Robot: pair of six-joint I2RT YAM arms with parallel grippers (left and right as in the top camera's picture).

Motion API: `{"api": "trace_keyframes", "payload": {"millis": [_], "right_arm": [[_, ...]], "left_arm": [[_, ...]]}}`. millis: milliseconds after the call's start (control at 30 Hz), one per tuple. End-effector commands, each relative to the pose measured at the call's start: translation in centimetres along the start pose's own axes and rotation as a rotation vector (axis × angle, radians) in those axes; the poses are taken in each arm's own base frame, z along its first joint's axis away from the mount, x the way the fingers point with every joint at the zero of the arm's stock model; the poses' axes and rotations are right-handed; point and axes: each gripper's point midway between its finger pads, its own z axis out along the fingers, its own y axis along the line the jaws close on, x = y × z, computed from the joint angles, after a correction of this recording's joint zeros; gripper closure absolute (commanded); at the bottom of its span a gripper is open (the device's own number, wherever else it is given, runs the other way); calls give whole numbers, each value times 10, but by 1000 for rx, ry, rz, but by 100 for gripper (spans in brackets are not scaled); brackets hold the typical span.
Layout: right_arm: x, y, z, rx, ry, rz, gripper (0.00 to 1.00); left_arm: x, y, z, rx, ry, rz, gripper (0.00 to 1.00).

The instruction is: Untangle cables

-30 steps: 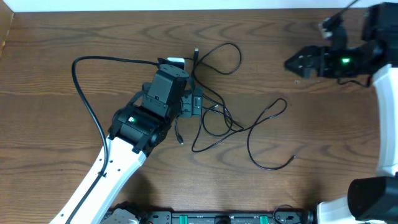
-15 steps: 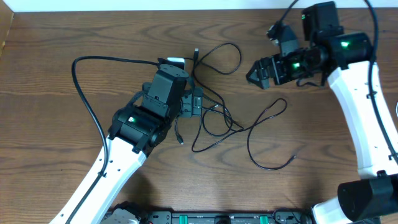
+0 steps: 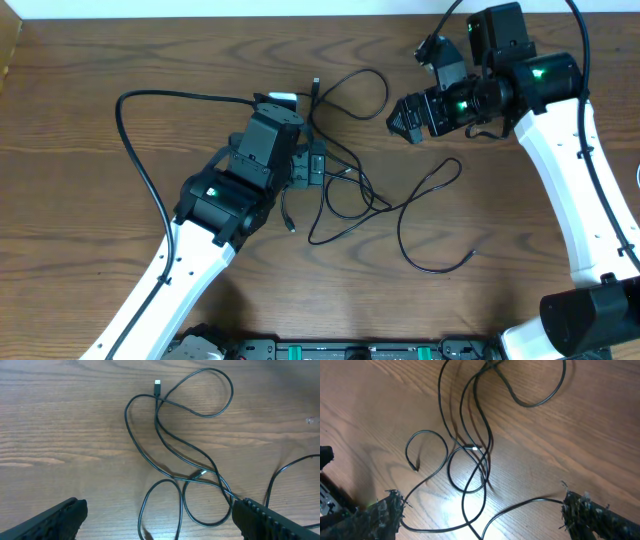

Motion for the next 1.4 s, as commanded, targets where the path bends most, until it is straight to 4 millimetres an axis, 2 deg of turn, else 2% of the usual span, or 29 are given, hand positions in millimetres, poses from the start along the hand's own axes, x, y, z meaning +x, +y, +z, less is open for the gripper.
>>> {"api": "trace_keyframes", "payload": {"millis": [0,367,567,833,1100,1233,1367], "right_arm": [[0,-2,3,9,7,7,1],[-1,-5,8,19,13,7,1],[3,0,20,7,44,-1,1],[12,-4,33,3,87,15,1],[21,-6,39,1,112,25,1],[20,-5,40,0,109,20,1],[20,-5,40,0,107,19,1]], "left_arm": [[-4,0,-1,-6,-9,5,3],[-4,0,-1,-6,-9,6,3],[-4,0,-1,-6,-9,6,3],[-1,4,-1,-22,3,11,3],[0,40,2,-98,33,23,3],[-1,54,4,-73,51,39,3],[-4,83,4,-115,52,-14,3]]}}
